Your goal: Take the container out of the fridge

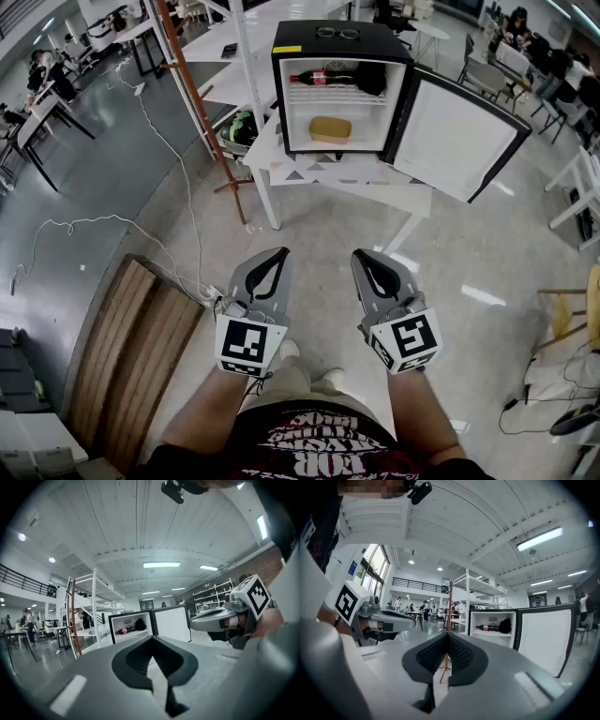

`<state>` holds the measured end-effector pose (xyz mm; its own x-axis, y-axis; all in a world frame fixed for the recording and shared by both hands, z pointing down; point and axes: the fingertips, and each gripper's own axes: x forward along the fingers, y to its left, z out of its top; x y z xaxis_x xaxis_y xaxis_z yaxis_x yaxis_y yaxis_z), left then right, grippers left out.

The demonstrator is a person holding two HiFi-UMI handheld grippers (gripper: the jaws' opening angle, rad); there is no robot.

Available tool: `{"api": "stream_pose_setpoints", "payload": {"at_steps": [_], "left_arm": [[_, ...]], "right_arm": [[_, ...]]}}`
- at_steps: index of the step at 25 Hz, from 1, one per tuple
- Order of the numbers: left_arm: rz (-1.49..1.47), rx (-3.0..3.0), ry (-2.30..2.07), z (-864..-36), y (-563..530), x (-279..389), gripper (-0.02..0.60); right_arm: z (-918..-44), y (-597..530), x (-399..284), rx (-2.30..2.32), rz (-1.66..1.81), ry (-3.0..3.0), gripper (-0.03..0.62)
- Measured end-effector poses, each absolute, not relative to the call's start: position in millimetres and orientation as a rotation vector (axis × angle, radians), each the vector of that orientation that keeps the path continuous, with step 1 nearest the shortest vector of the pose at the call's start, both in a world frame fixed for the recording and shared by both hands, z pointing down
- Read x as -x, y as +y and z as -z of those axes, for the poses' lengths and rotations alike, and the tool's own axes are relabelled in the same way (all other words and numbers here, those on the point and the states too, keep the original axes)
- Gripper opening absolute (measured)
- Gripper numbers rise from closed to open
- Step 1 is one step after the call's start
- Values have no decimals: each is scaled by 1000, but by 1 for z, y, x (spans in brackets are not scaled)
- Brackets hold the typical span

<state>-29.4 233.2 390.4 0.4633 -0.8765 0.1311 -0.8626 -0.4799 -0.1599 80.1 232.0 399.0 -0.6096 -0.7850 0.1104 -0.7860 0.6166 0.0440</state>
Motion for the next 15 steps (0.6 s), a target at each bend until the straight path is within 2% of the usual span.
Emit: {"api": "stream_pose_setpoints", "payload": {"at_steps": [15], "left_arm": [[272, 2672, 1503, -392, 160, 55, 0]], "right_arm": [[-403, 173, -69, -1438, -50, -2624, 26]]}}
